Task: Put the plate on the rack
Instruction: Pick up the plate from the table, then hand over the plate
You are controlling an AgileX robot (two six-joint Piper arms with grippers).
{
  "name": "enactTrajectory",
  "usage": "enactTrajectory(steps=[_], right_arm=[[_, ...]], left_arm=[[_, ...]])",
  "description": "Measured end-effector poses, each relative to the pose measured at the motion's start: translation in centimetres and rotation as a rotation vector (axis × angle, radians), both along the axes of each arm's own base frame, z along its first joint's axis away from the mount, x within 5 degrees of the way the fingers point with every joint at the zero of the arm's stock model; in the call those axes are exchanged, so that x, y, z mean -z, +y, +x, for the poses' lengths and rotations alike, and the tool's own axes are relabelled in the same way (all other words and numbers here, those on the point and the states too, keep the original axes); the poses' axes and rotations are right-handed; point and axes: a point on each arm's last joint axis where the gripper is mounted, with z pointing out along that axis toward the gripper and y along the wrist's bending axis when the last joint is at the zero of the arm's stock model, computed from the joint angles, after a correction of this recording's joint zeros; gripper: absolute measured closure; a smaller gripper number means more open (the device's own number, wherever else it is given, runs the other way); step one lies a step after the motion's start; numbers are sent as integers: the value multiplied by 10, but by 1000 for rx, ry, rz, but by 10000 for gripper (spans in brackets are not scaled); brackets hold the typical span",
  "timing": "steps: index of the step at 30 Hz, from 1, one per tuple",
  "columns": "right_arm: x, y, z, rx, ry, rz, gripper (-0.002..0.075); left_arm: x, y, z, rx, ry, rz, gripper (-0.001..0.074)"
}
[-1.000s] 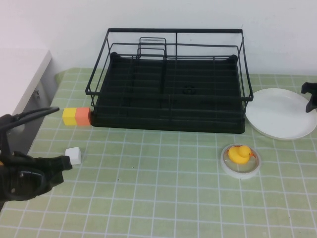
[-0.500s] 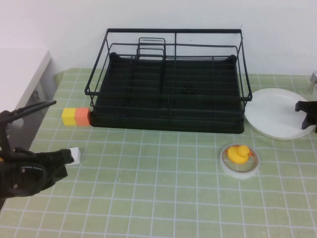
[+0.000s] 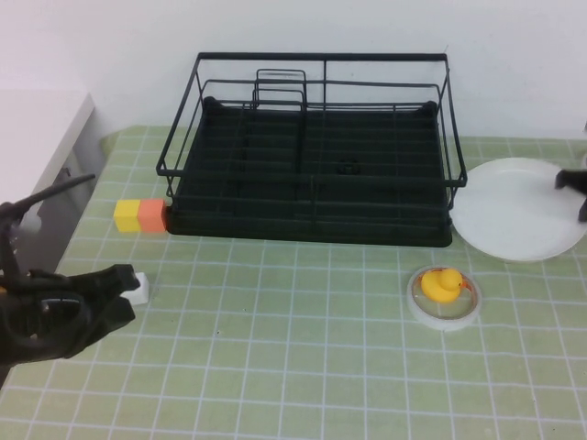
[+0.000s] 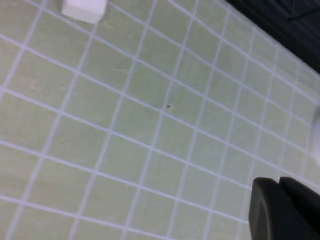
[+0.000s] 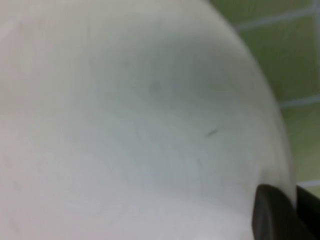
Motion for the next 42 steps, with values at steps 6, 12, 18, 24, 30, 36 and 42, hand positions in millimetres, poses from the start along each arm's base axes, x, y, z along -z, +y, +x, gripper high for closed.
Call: enactTrajectory(steps=[6,12,18,24,30,36,42], right_arm=[[-85,-7,-9,-30,-154,-137,717],[-163,-2,-29,-77,-313,-192,717],[-206,51,-50,-304,-399,-10,717],[-212,150,-70,-684,-414,193,717],[-211,230,-97,-916,-427,226,717],[-212,254,-106,-968,-458,183,717],[-209,255,-111,-1000,-402,206,717]], left_arm=[[-5,-7,1,39,-48,-72,731],[-21,-21,3,137,-176,-237,545],[-37,-27,7,194,-342,-321,204],[-35,-30,15,224,-346,-332,156],[-19,-34,24,246,-288,-336,156],[-18,-37,24,292,-293,-339,162],[-26,-37,28,328,-359,-294,291]])
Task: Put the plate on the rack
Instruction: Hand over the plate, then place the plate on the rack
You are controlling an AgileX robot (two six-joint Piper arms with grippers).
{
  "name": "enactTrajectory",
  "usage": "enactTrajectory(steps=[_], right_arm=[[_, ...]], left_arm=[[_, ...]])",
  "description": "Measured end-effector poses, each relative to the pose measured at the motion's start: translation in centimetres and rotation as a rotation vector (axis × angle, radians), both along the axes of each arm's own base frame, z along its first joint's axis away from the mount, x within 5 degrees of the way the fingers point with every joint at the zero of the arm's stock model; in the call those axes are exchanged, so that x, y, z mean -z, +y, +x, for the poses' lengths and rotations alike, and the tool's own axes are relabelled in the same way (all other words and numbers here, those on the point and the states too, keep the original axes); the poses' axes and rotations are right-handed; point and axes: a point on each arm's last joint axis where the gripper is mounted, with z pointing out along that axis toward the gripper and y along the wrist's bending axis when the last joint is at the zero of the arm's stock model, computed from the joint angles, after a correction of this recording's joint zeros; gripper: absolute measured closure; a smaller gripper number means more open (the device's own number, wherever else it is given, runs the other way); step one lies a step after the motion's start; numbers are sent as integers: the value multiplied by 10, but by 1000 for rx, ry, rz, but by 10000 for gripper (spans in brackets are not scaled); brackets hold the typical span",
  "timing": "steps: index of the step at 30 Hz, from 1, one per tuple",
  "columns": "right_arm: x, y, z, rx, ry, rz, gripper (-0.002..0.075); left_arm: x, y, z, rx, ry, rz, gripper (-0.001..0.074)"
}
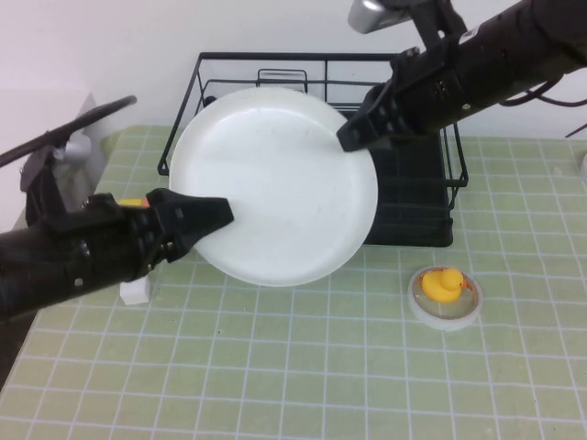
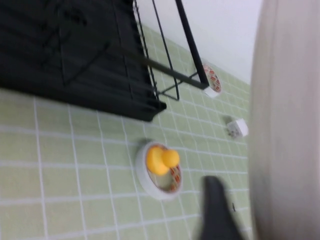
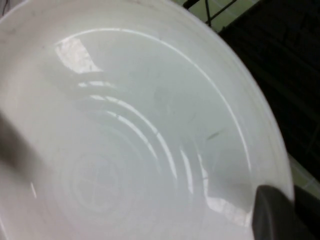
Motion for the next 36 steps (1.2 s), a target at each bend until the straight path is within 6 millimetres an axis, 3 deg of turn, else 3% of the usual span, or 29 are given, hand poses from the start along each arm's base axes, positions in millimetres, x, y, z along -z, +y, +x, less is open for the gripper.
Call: enactTrajectory(steps=[4,6,11,14,19,23,26,30,33,36], right_arm=[[-1,1,-1,-47,-24,-1,717],[-2,3,-2,-74,-43,5,716],[-5,5,-3,-95,-48,52,655],[-8,8,-4,-98,-28,100,524],[-24,8,-8,-117,-7,138,215],[-51,-6,-16,-106,-59,118,151],[-79,-26,-27,-61,-141,98,183],[-117,-61,-46,36,-267,28,371],[-118,-72,-55,48,-244,-72,585],[-109,-79,-59,47,-160,-170,686]], left_arm=[[-5,0,3,18,-82,56,573],[-7,2,5,14,-130,99,647],[-8,4,7,50,-283,230,651],[-10,3,8,113,-425,344,651],[-14,3,9,194,-650,522,651],[-31,2,15,220,-857,660,651],[-47,4,25,222,-1003,810,653],[-59,2,51,239,-1112,959,653],[-63,-2,80,244,-1155,998,653],[-64,-8,113,250,-1198,1036,653]])
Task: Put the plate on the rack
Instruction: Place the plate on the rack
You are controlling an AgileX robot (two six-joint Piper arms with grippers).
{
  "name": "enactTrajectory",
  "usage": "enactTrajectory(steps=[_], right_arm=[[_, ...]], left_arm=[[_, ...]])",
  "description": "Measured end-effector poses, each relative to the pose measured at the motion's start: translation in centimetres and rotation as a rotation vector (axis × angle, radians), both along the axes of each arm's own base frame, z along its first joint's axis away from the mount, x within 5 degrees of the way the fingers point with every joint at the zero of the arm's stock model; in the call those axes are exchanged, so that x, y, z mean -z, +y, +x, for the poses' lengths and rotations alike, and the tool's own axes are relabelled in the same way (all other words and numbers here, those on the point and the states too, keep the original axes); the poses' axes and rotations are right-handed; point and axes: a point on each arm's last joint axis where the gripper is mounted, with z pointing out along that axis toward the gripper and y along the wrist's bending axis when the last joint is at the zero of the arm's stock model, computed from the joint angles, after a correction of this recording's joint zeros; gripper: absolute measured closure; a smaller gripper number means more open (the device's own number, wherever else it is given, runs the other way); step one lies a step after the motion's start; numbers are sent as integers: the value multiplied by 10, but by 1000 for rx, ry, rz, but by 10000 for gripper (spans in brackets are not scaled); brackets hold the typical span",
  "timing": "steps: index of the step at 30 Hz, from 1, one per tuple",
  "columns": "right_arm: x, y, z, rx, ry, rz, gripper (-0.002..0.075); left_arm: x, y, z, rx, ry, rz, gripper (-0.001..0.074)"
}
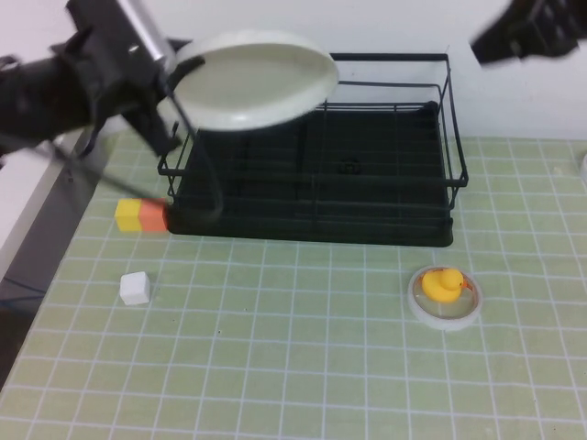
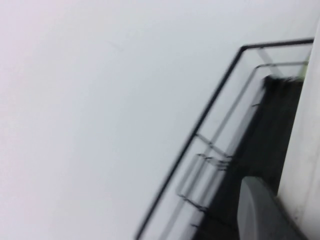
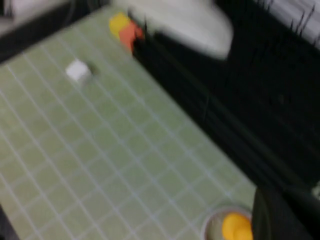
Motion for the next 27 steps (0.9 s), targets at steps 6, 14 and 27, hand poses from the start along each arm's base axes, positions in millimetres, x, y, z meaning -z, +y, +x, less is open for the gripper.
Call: enactTrajectory(steps=[6,14,27], right_arm=[[21,-5,-1,19,111,-89,719],[49,-9,-1,35,220,-151,722],[113,-12,-3,61,348,-216,725]], left_arm=[[10,-10,72,-14,-80,58,653],[31,-22,140,-18,-152,58,653],[98,-29,179,-13,-95,82,653]])
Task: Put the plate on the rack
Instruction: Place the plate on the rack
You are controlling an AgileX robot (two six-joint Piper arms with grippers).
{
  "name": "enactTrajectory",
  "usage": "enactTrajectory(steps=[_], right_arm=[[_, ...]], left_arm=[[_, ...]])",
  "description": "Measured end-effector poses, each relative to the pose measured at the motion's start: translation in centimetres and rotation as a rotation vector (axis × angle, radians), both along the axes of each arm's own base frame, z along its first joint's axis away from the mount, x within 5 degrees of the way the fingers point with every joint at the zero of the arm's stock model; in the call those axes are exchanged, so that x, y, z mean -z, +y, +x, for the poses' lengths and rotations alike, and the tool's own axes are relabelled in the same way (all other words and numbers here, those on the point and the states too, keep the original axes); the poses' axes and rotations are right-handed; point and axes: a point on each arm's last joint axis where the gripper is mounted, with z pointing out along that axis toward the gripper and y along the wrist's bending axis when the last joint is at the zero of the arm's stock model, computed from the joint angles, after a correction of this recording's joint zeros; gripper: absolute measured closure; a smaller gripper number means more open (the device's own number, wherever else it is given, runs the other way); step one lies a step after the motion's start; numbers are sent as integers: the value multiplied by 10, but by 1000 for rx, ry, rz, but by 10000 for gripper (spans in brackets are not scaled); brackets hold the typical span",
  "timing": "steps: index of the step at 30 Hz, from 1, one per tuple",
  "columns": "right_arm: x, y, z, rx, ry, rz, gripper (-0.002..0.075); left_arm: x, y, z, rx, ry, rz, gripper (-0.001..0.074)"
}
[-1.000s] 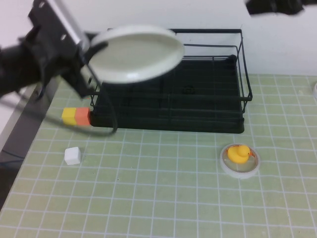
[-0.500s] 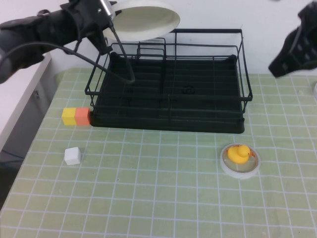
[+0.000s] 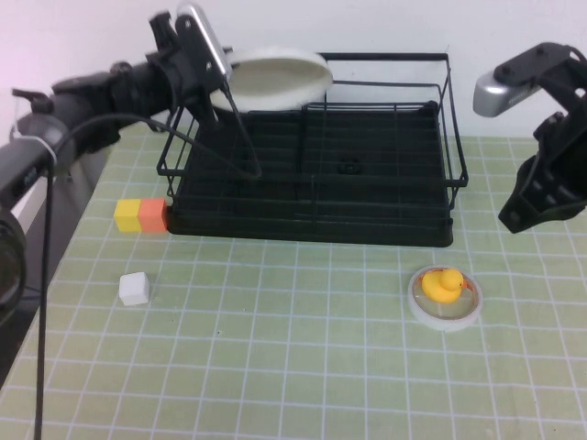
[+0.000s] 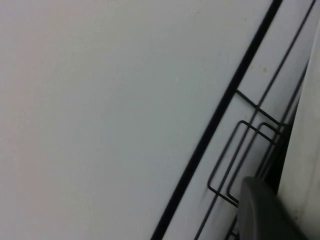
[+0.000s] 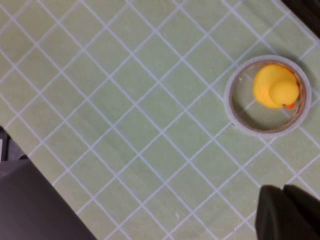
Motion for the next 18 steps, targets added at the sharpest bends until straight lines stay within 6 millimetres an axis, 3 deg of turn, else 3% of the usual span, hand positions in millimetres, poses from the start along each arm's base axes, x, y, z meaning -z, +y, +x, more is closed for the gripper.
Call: enactTrajectory(steps=[4,11,13,18], right_arm=[[3,0,1,6,-10,-2,725],[3,0,3,10,-27,3,725],[2,0,3,11,-29,3,725],[2,0,4,10,-40,5,726]], left_arm=[[18,-2,3,15,30,5,654],[31,-3,5,26,37,26,637],[31,-3,4,38,36,23,573],[28,-5,3,57,39,1,311]])
